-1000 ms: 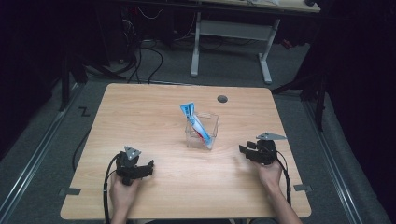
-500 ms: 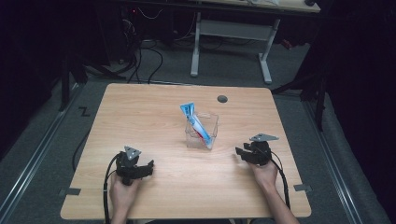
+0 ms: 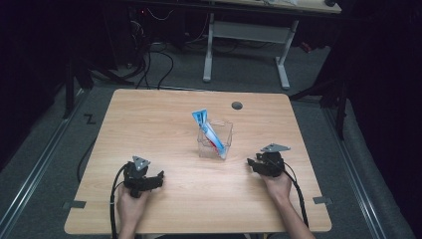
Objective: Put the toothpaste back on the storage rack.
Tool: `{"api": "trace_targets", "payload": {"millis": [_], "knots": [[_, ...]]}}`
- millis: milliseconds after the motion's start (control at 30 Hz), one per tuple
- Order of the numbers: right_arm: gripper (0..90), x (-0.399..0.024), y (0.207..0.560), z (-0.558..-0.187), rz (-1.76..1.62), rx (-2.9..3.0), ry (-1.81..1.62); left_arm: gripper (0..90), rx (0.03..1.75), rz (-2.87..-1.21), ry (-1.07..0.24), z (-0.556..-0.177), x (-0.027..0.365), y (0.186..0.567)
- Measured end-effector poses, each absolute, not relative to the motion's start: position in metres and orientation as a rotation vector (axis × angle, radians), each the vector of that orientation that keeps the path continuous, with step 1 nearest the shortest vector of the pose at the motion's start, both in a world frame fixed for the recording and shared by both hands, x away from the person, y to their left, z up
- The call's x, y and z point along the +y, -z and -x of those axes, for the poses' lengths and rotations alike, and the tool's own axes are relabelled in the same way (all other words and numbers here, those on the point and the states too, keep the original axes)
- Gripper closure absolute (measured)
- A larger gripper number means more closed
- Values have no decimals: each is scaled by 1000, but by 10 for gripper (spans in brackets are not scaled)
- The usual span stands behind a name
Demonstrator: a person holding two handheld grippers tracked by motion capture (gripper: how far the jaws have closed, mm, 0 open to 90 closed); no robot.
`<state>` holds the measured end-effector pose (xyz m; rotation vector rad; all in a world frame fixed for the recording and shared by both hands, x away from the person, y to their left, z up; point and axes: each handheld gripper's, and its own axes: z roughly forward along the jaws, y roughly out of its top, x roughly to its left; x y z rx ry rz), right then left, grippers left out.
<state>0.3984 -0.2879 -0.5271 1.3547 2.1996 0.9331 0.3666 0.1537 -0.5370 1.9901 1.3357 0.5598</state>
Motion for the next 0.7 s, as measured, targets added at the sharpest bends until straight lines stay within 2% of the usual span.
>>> {"api": "trace_targets", "payload": {"millis": [333,700], "knots": [[446,-288,531,-392,-1313,2176,-929,158,1336,-1990,-560,-367,154,537],[433,-288,531,-391,-1313,2183,-931,158,1336,-1990,-560,-367,154,537]]}}
